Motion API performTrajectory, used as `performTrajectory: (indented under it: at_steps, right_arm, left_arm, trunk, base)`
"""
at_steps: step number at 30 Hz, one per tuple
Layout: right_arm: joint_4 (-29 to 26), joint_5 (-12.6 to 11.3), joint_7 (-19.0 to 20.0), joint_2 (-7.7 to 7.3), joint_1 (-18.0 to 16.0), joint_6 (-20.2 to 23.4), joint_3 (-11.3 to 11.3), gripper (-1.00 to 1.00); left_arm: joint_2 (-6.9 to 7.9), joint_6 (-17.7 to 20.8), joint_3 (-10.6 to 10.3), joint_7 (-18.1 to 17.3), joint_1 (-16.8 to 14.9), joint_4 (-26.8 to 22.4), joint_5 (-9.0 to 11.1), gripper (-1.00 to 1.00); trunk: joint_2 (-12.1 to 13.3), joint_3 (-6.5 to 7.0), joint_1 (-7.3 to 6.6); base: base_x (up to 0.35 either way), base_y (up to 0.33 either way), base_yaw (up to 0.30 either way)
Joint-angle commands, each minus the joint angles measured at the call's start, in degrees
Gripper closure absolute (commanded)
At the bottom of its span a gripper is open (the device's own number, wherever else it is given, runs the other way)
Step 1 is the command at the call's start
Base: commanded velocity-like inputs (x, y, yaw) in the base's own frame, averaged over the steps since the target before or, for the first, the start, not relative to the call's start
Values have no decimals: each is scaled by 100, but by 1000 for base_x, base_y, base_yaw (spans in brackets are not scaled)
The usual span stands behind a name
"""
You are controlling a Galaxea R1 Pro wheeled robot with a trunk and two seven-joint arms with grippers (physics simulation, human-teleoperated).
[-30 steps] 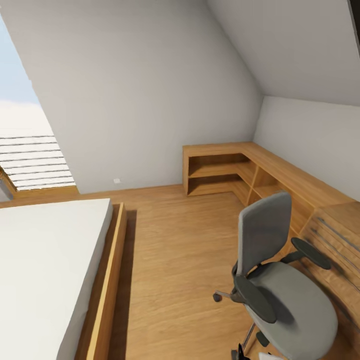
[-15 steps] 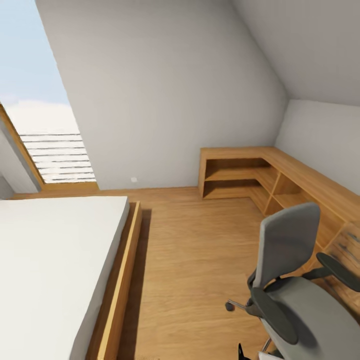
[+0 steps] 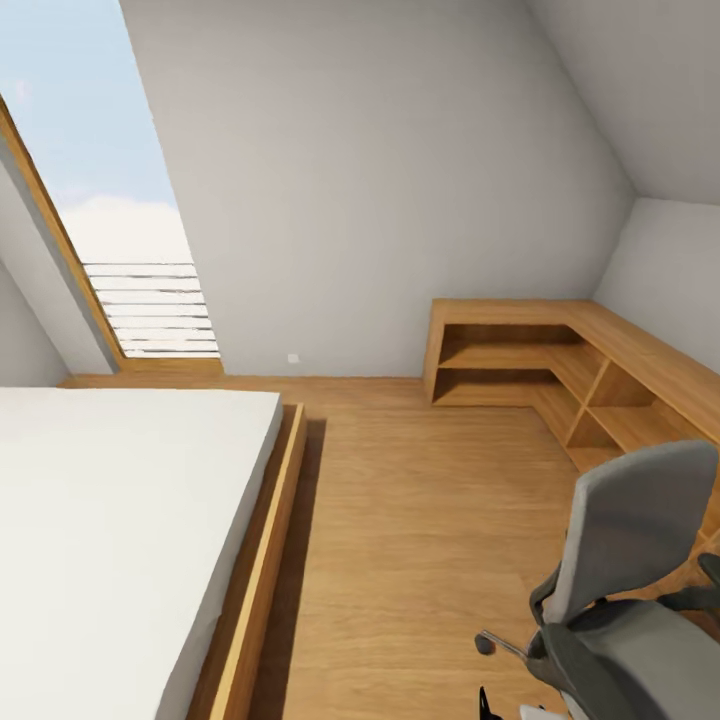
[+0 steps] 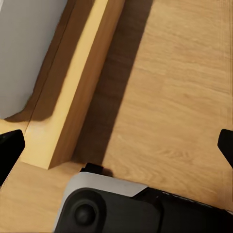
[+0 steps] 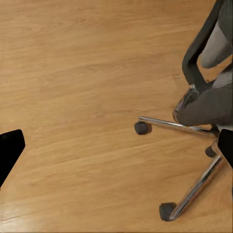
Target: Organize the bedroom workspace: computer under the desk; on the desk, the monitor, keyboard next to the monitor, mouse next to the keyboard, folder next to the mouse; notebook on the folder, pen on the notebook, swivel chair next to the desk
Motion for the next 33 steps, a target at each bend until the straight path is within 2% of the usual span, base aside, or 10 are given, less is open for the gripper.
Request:
performTrajectory:
  at_steps: [1,8,16,33]
  right_arm:
    - [5,-4,-44,2,-5,-10,50,-100]
    - [7,1,-43,-2,0,-15,54,-100]
    - [7,2,-37,-11,2,-16,55,-100]
    - [7,2,-35,-2,2,-18,55,-100]
  left_arm:
    - [2,-23,-54,48,-6,7,13,-100]
    - [-4,-23,-70,51,-6,29,-16,-100]
    - [3,-32,-63,51,-6,31,-27,-100]
    - [1,-30,-63,51,-6,31,-21,-100]
  trunk:
    - [-9,-10,6]
    - [-9,-12,6]
    - [-9,-12,6]
    - [-9,-12,6]
  base:
    - [324,0,23]
    - [320,0,7]
    - [152,0,0]
    - [319,0,0]
